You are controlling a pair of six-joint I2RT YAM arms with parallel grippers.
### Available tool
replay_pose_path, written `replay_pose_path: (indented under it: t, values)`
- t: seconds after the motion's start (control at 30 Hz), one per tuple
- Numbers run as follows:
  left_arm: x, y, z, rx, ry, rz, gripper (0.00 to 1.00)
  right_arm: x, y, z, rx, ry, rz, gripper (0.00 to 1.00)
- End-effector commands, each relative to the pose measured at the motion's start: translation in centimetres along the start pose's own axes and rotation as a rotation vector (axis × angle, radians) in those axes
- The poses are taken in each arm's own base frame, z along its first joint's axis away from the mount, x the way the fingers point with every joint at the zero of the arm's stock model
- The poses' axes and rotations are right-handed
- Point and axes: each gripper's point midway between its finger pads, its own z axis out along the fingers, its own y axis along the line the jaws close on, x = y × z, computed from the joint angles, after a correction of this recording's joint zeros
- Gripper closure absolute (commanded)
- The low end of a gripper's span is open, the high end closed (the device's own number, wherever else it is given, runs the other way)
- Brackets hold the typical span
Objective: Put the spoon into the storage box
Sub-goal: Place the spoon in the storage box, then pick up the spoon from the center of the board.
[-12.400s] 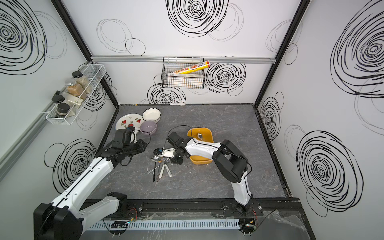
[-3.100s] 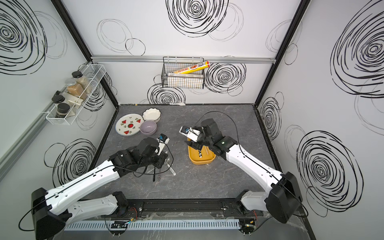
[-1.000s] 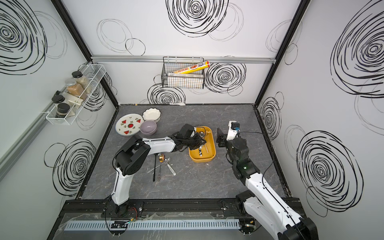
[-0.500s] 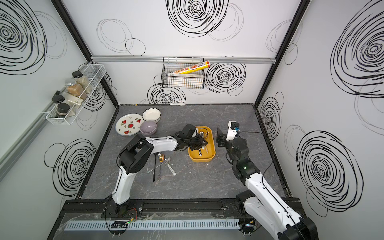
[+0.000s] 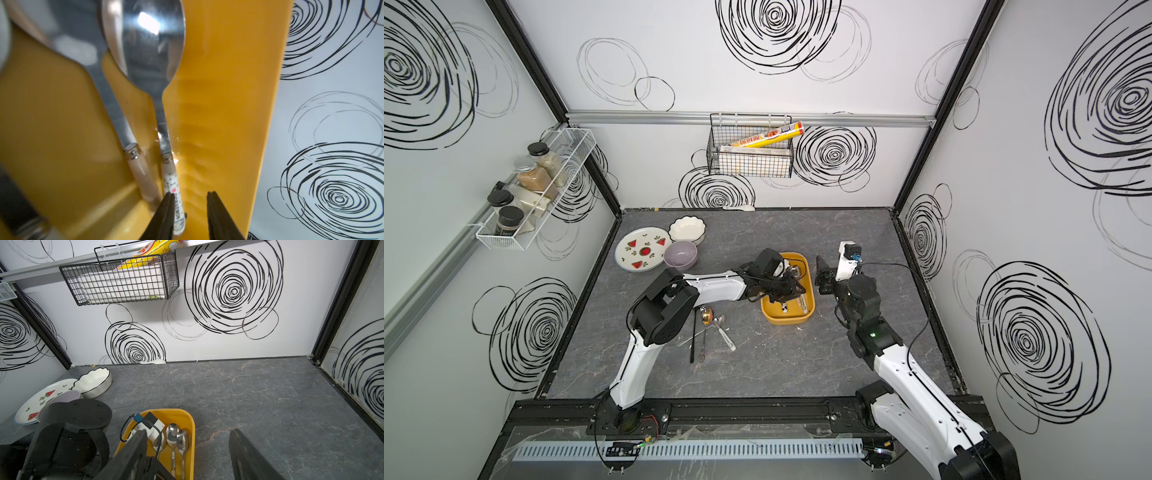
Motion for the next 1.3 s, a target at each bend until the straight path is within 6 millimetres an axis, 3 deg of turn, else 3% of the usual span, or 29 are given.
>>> replay_pose_path:
  t: [0.0,0.17,0.27,0.37,0.47,0.57,0.67,0.73,0.87,0.93,1.03,1.17,1.27]
  values:
    - [0.0,-1.1,0.0,0.016,0.012,0.053,0.66,-0.3,0.0,0.0,-0.006,-0.021,0.015,0.33]
    - [-0.9,-3.6,-2.7,0.018,-0.052,0.119,0.66,-0.3,0.0,0.0,-0.003,-0.023,0.016,0.33]
    - [-1.9,-5.7,-5.5,-0.002,-0.123,0.185,0.65,-0.5,-0.1,-0.1,0.001,-0.025,0.015,0.33]
    - [-3.4,-7.5,-10.1,-0.002,-0.233,0.235,0.65,-1.0,0.1,-0.2,-0.006,-0.026,0.013,0.33]
    - [-4.9,-7.5,-16.7,0.02,-0.365,0.242,0.65,-1.5,1.3,-0.3,-0.063,-0.016,-0.048,0.35]
    - [-6.1,-4.7,-24.4,-0.028,-0.499,0.23,0.63,-1.8,3.8,-0.4,-0.184,0.022,-0.068,0.36]
    - [-6.8,0.3,-32.3,-0.141,-0.629,0.198,0.6,-0.5,7.9,0.2,-0.318,0.133,-0.093,0.4]
    - [-6.4,4.4,-37.4,-0.235,-0.714,0.168,0.58,1.5,11.7,0.5,-0.402,0.257,-0.136,0.41]
    - [-4.1,11.0,-44.8,-0.404,-0.83,0.101,0.55,7.0,17.7,0.5,-0.5,0.506,-0.116,0.41]
    - [-2.6,12.5,-46.4,-0.496,-0.887,0.074,0.51,10.3,20.4,-0.3,-0.534,0.62,-0.115,0.43]
    - [-0.9,12.2,-46.0,-0.46,-0.908,0.106,0.5,14.9,23.0,-1.0,-0.521,0.747,-0.186,0.43]
    - [0.1,14.0,-46.8,-0.554,-0.935,0.085,0.5,19.8,24.6,-1.7,-0.499,0.885,-0.243,0.43]
    - [0.4,13.3,-47.0,-0.525,-0.963,0.114,0.5,22.6,25.4,-2.3,-0.506,0.951,-0.268,0.43]
